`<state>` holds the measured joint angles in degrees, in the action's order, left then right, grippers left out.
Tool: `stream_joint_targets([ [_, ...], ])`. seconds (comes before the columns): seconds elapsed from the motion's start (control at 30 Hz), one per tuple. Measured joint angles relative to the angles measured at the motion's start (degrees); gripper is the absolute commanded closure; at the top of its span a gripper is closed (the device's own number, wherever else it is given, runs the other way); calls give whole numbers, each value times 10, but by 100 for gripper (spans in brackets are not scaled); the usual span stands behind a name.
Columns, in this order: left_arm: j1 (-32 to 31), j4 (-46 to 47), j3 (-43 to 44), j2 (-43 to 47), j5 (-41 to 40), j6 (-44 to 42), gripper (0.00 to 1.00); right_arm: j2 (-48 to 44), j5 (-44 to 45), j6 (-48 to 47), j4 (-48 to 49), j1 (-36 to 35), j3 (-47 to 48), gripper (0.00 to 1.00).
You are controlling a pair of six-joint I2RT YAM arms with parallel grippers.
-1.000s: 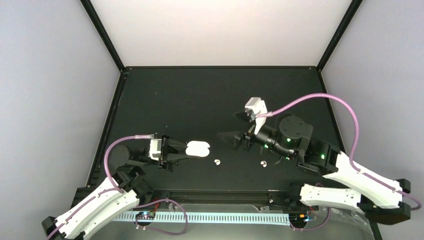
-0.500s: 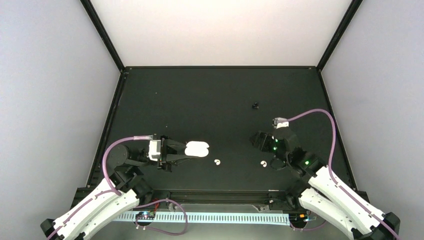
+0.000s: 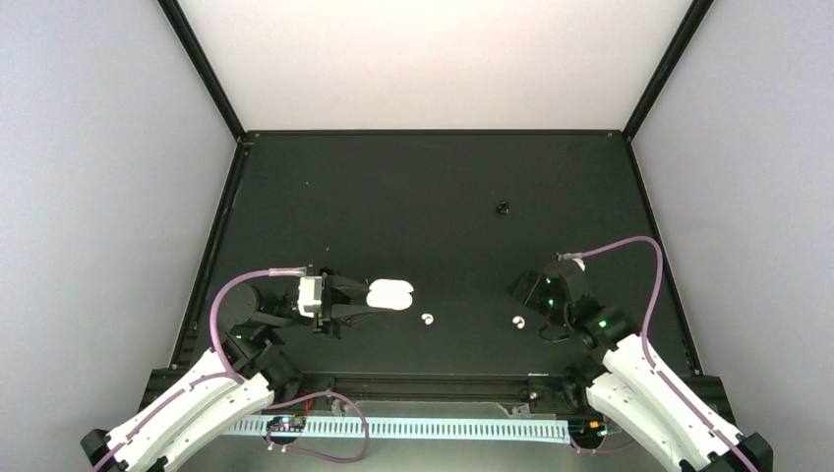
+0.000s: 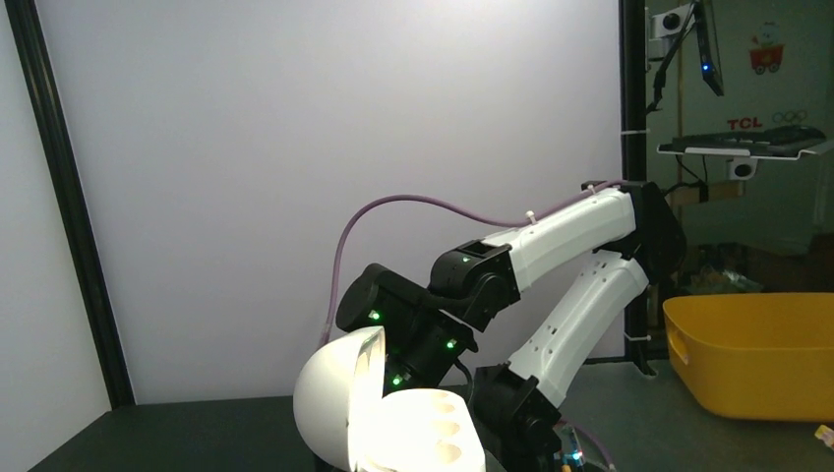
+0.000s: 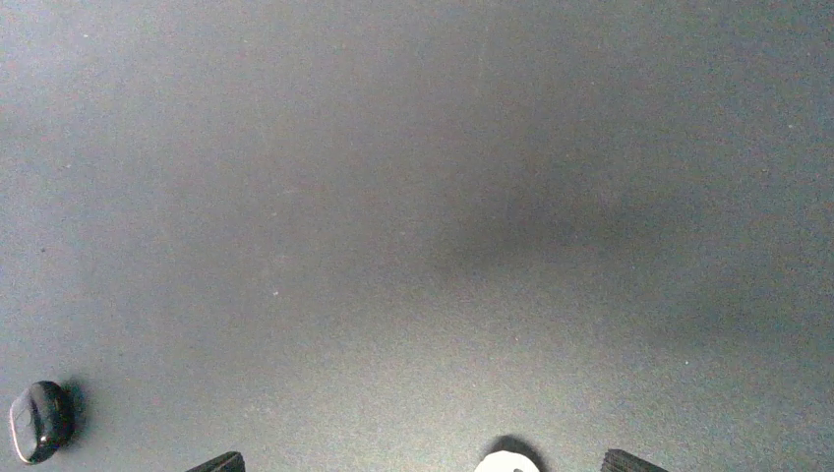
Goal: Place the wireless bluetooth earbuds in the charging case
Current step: Pick up the earbud from the center of the board.
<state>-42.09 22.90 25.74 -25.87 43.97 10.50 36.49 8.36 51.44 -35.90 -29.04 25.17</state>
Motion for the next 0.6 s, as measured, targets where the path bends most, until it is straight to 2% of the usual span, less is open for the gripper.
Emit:
stream_joint_targets([
  [0.23, 0, -8, 0, 5, 0, -9, 98, 4, -20, 13, -2, 2, -13, 7],
  [0.4, 0, -16, 0, 5, 0, -15, 98, 11, -45, 24, 17, 2, -46, 15],
  [0.6, 0, -24, 0, 5, 0, -19, 98, 49, -66, 17, 42, 2, -60, 19],
])
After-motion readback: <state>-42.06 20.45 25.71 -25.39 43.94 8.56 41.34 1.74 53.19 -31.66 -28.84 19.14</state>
